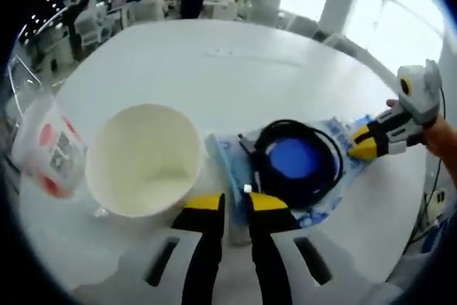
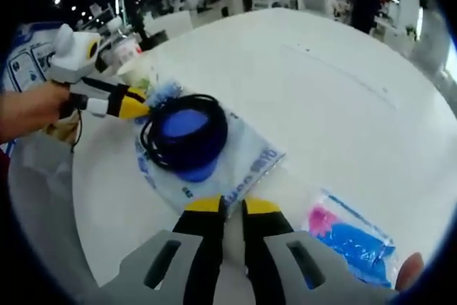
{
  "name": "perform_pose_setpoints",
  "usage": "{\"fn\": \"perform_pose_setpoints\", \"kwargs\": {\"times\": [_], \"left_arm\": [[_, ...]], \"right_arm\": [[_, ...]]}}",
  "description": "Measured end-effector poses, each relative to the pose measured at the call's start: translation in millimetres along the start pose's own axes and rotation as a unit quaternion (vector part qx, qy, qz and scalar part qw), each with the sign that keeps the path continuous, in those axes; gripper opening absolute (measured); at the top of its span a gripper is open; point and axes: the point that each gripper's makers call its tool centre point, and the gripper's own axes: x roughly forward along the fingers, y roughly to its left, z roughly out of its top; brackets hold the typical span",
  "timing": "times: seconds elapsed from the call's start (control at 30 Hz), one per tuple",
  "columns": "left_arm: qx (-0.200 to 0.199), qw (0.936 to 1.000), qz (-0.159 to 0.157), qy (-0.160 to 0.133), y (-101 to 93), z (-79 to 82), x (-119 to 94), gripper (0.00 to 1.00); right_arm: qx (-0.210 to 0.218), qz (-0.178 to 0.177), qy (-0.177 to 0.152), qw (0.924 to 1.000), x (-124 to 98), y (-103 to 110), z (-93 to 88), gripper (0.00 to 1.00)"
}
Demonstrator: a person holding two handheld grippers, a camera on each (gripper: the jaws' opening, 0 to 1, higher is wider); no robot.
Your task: Arrange the tabletop items into an orderly group along one side of the table until the central work area is clear of visible clutter.
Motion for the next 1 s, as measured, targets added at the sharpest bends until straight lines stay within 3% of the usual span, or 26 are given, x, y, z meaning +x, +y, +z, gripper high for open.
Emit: {"fn": "perform_pose_setpoints", "kwargs": {"times": [0.2, 0.77, 1.0], "left_arm": [[0.004, 0.9999, -0.006, -0.008, -7.0, 2.7, -2.9, 0.18], [0.014, 0.9997, -0.017, -0.013, -13.3, 0.8, -9.0, 0.20], [0.018, 0.9994, -0.019, -0.020, -16.2, 1.2, -13.4, 0.22]], "right_arm": [[0.002, -0.002, 0.001, 1.0000, -0.9, 1.1, 1.0, 0.10], [0.031, 0.000, 0.012, 0.9995, 0.6, 4.3, -5.3, 0.05], [0.012, -0.005, 0.009, 0.9999, -0.8, 4.1, -3.5, 0.08]]}}
